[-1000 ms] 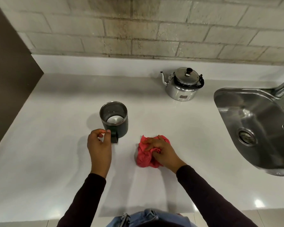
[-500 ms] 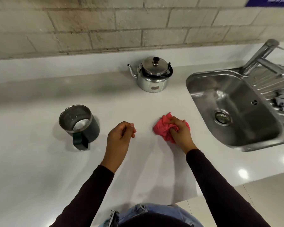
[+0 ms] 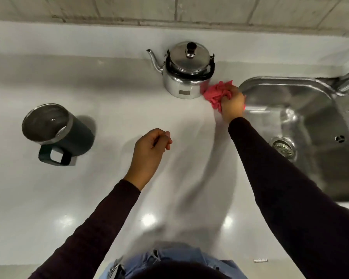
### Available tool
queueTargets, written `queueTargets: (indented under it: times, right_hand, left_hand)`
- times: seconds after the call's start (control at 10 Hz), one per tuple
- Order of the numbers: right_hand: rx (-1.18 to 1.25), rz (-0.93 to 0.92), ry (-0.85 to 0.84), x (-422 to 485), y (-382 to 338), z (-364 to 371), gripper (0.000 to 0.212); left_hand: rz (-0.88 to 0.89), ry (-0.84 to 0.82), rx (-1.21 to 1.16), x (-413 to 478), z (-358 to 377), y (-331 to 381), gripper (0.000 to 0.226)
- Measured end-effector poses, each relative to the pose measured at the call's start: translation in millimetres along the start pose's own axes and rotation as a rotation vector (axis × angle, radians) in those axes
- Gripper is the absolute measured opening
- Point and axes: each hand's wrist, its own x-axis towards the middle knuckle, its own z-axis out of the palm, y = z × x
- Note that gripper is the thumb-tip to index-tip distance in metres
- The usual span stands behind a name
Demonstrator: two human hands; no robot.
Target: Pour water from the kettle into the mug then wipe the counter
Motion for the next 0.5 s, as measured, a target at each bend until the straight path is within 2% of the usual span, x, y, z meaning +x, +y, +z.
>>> queueTargets:
  times: [0.1, 0.3, 0.4, 0.5]
  right_hand:
    - [0.094, 0.089, -0.140, 42.0, -5.4, 5.6, 0.026]
    - [-0.059, 0.030, -0.138, 93.6, -13.1, 3.9, 0.028]
    - [-0.553, -0.098, -0.070, 99.7, -23.8, 0.5, 0.026]
    - [-0.832, -0.196, -0.105, 86.7, -25.6, 2.1, 0.045]
  left_hand:
    - [-0.030, 0.061, 0.007, 2.4, 7.3, -1.9, 0.031]
    - [-0.063, 0.132, 0.044, -6.4, 9.0, -6.6, 0.031]
    - [-0.075, 0.120, 0.075, -11.3, 5.4, -5.2, 0.032]
    - [-0.071, 0.103, 0.081, -9.7, -5.2, 1.1, 0.032]
